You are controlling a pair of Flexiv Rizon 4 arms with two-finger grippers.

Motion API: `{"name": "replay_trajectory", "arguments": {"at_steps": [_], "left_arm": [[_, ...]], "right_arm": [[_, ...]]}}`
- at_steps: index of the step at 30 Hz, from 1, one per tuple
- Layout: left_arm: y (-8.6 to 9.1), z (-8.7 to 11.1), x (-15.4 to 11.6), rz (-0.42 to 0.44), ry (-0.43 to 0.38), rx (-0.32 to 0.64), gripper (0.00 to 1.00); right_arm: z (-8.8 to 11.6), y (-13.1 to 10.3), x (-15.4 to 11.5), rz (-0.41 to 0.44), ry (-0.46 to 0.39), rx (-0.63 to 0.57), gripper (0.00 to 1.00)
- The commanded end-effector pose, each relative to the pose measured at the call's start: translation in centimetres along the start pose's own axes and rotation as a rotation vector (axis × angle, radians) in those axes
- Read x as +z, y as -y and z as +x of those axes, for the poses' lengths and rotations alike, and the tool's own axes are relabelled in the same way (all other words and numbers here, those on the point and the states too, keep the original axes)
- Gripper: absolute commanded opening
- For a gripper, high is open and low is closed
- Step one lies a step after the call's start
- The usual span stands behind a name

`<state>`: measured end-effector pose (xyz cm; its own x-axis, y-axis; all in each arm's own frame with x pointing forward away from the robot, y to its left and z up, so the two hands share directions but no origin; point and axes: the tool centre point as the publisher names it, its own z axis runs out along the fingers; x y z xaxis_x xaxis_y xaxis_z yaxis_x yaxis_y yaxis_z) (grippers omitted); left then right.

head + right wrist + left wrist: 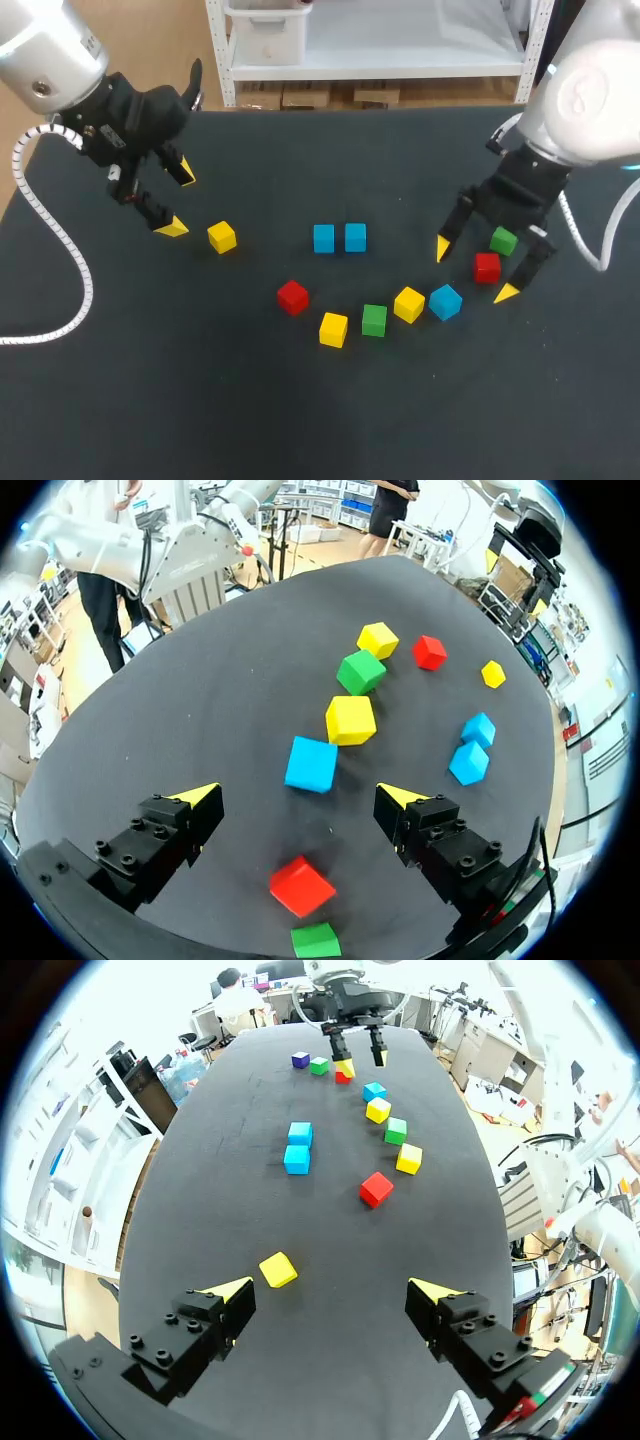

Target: Place the blue cubes, place green cubes on the blue cubes, place the yellow cubes on the green cubes, then place the red cubes on the yellow cubes, and place purple cube on the red cubes.

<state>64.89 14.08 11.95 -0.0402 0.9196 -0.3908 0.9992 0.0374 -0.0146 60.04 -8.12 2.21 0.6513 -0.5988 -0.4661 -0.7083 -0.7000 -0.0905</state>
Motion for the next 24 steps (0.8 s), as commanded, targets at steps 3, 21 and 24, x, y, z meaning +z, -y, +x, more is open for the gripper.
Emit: {"name": "replay_trajectory", "arguments": {"at_steps": [3,21,24], "left_arm": [[-0.1,0.0,0.0,0.003,0.0,0.002,1.0],[-0.1,0.0,0.0,0.003,0.0,0.002,1.0],[-0.1,0.0,0.0,0.003,0.0,0.002,1.0]], "right_arm": [[-0.4,-0.3,1.4,0.018,-0.008,0.05,1.0],[0.2,0.5,2.9,0.007,0.019,0.074,0.83],[0.2,0.7,3.0,0.006,0.017,0.086,0.49]]}}
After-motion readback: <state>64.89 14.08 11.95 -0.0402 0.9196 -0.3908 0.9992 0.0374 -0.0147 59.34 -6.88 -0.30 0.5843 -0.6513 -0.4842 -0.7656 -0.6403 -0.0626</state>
